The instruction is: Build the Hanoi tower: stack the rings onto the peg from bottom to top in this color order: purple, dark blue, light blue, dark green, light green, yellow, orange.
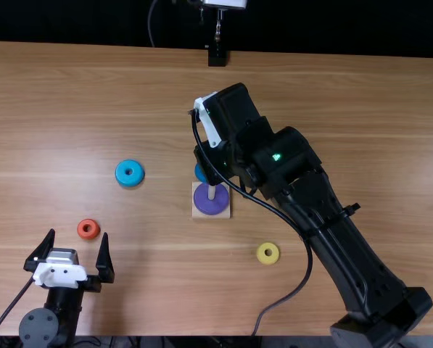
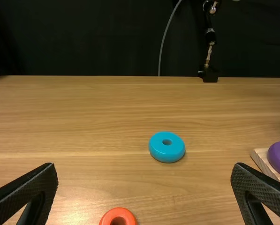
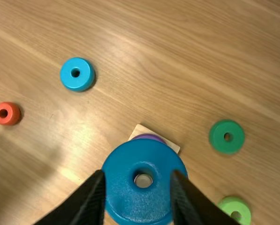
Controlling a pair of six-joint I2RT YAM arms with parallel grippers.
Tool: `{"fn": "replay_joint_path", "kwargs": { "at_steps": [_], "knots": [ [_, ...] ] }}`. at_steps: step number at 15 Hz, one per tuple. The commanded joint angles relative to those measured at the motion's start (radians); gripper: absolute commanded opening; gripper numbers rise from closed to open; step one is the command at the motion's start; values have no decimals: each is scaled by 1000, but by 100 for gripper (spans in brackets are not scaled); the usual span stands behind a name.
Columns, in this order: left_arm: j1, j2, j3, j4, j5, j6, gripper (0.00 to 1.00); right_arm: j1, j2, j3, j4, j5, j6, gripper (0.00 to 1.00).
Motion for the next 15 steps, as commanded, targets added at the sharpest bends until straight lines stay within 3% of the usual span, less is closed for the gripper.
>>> {"fn": "replay_joint_path", "kwargs": {
  "at_steps": [1,4,15],
  "knots": [
    [11,-12,-26,1,7,5,100,5,0,8,-46,9,6,0],
    [11,-12,-26,1,7,5,100,5,-1,5,-121,7,8,0],
    [11,-12,-26,1,7,5,100,-1,0,-40,-105,5,6,0]
  ]
}}
